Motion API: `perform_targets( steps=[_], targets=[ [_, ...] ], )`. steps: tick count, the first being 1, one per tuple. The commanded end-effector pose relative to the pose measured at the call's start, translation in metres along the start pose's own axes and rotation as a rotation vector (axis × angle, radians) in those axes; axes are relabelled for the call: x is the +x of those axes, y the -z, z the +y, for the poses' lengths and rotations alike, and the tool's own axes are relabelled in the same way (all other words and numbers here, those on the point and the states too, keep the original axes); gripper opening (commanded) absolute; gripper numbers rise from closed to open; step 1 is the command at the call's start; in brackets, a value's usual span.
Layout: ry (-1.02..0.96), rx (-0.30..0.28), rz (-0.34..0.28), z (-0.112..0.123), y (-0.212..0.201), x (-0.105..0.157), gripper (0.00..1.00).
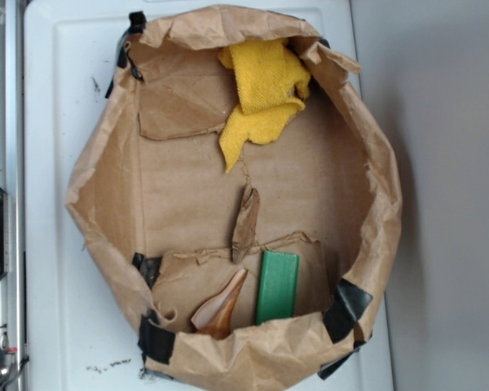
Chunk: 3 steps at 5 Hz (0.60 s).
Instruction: Grab the yellow cloth.
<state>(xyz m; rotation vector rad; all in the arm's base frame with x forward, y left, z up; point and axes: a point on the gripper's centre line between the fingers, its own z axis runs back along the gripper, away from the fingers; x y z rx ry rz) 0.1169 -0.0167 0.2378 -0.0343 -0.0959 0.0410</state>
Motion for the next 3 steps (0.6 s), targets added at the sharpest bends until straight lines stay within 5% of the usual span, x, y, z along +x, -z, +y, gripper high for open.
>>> perform_targets(
  steps=[1, 3],
  targets=[
    [0.0, 0.0, 0.0, 0.0, 0.0, 0.0, 1.0],
    [-0.148, -0.004, -0.141, 0.005, 0.018, 0.096, 1.0]
  ],
)
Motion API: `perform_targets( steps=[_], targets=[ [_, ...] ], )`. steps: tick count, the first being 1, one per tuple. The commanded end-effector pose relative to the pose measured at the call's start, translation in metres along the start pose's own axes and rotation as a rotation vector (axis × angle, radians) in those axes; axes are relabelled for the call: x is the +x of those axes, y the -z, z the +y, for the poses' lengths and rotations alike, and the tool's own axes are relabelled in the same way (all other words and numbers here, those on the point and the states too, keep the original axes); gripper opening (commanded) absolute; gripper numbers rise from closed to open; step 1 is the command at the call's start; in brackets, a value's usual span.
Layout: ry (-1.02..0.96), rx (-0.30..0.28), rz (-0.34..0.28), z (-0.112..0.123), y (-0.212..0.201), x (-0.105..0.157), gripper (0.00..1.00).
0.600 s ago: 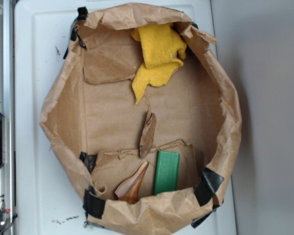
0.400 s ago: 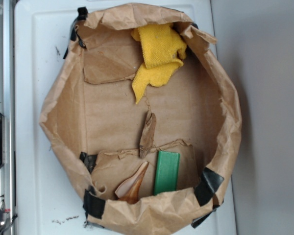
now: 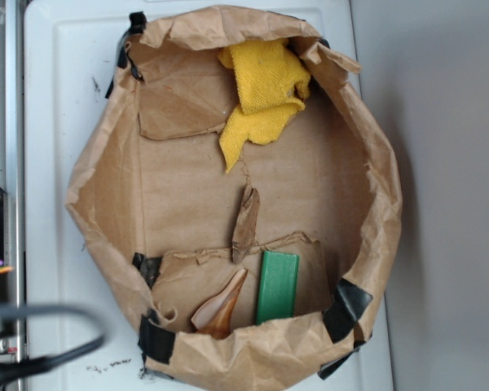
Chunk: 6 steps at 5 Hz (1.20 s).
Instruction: Grab the yellow cloth.
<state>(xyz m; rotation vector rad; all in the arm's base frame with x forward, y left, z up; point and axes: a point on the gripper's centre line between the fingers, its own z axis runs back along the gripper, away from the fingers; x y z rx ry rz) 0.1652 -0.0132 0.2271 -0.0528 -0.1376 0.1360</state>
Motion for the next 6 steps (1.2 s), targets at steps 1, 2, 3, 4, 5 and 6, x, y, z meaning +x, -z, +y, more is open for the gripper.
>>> perform_targets(
  steps=[1, 2, 3, 4, 5, 6],
  targets=[
    [-0.177, 0.072, -0.148, 0.012, 0.033, 0.087, 1.0],
    [-0.368, 0.102, -0.142, 0.042, 0.072, 0.114, 1.0],
    [-0.368, 0.102, -0.142, 0.042, 0.072, 0.114, 1.0],
    [-0.368, 0.102, -0.142, 0.042, 0.072, 0.114, 1.0],
    [-0.368, 0.102, -0.142, 0.042, 0.072, 0.114, 1.0],
    [-0.368, 0.102, -0.142, 0.042, 0.072, 0.114, 1.0]
  ],
)
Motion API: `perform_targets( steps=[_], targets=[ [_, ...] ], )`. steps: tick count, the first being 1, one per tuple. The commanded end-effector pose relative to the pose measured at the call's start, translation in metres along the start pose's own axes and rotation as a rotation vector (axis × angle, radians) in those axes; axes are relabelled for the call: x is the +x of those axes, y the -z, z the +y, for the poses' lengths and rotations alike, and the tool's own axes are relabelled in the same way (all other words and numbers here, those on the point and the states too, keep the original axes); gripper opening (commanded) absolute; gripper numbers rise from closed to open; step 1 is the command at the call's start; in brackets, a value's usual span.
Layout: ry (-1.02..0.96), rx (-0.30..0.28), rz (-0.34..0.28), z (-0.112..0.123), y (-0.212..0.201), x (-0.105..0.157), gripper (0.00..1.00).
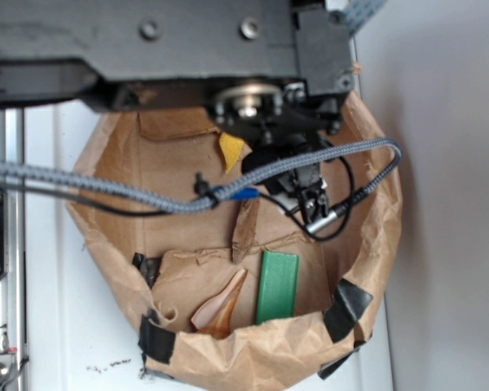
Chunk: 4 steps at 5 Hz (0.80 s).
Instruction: Grab the yellow cloth.
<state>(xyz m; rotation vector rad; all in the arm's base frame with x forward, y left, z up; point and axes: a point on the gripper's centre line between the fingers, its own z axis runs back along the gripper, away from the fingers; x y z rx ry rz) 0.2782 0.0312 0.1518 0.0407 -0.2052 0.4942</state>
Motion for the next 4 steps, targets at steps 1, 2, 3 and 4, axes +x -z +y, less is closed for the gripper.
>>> perform_targets(
  steps=[1, 2, 3, 4],
  targets=[
    [-0.05, 0.062, -0.116, 0.011, 0.015, 0.005, 1.0],
    [0.047, -0.028, -0.136, 0.01, 0.036, 0.004, 1.0],
    [0.055, 0.026, -0.141, 0.01, 0.057, 0.008, 1.0],
    [0.052, 0.027, -0.165, 0.016, 0.057, 0.011, 1.0]
  ],
)
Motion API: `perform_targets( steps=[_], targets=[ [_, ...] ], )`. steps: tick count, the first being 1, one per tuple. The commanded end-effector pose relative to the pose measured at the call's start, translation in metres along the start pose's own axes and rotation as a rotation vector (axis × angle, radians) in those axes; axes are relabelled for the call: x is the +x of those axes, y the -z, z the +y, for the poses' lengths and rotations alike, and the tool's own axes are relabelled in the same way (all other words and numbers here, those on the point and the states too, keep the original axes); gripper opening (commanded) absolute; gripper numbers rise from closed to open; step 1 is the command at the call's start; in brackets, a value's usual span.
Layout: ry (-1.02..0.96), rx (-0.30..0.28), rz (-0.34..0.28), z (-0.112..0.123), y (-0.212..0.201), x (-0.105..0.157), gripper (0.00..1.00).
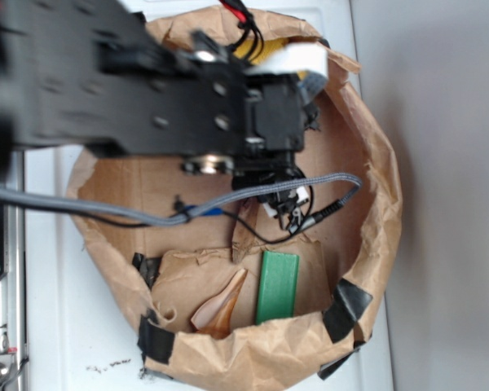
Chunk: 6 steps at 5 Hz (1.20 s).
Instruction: Grab the yellow cloth.
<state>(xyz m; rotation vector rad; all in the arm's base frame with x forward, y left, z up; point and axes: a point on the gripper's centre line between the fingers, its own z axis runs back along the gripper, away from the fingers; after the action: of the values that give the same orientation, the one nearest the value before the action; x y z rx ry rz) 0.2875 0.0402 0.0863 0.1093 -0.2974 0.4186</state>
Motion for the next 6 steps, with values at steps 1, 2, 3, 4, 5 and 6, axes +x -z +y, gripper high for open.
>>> perform_targets(
  steps=[1, 2, 3, 4, 5, 6],
  targets=[
    [-0.111, 0.027, -0.031, 0.027, -0.006, 0.024, 1.0],
    [-0.26, 0.056, 0.03, 0.036, -0.006, 0.029, 1.0],
    [-0.483, 0.09, 0.067, 0.044, -0.009, 0.024, 1.0],
    [-0.539, 0.11, 0.07, 0.048, 0.003, 0.024, 1.0],
    [-0.533, 0.163, 0.058, 0.044, 0.016, 0.025, 1.0],
    [-0.512, 0.23, 0.03, 0.039, 0.035, 0.026, 1.0]
  ],
)
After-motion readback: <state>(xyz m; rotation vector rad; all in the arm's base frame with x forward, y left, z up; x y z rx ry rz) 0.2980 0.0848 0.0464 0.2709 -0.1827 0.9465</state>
